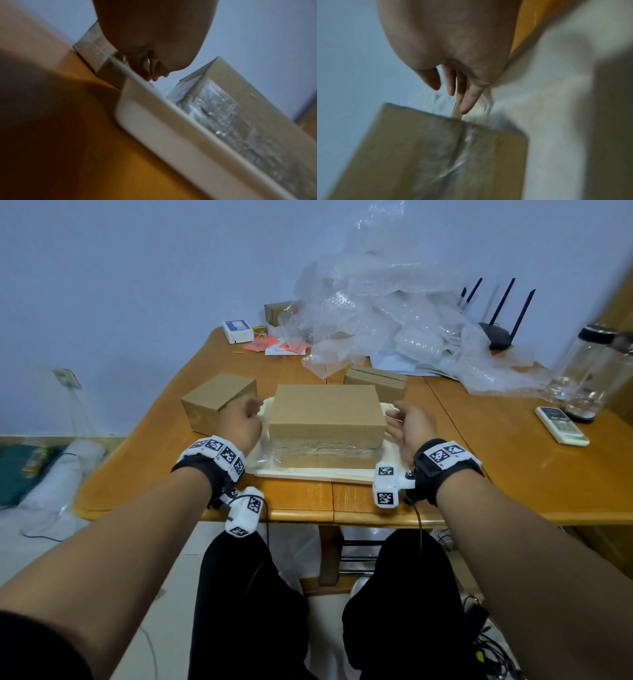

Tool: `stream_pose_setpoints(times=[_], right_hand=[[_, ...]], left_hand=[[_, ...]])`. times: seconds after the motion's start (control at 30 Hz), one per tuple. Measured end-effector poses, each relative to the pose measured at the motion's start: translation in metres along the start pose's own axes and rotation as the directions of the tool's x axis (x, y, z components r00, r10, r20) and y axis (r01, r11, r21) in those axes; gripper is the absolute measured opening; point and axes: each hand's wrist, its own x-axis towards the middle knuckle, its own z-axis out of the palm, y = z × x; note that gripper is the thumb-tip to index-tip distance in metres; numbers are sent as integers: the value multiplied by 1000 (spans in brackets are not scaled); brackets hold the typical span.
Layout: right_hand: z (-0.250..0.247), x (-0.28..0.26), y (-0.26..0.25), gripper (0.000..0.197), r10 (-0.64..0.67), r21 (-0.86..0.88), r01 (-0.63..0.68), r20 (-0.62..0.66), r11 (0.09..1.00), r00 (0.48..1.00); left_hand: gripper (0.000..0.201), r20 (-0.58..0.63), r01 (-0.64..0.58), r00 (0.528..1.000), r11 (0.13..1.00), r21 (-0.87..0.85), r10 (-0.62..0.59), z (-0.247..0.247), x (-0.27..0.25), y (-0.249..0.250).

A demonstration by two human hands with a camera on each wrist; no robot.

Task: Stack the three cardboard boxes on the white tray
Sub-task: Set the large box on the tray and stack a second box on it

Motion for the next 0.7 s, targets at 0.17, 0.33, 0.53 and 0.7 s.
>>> stream_pose_setpoints(times=[0.17,0.33,0.53,0.7], right_hand=[[-31,0,7,30,-393,-816,193,-46,545,918],[-45,6,28,33,-198,-898,183,110,400,974],[-64,20,21,18,-218,-817,192,83,544,972],[-70,22,26,35,-240,-826,210,95,522,966]], left_hand=[[28,119,55,984,868,494,-131,-7,-2,-14],[40,155,128,966,901,414,-209,6,0,-24],[51,229,189,947,967,168,-225,1,-1,-33],[59,227,167,957,983,75,-180,8,-9,-43]])
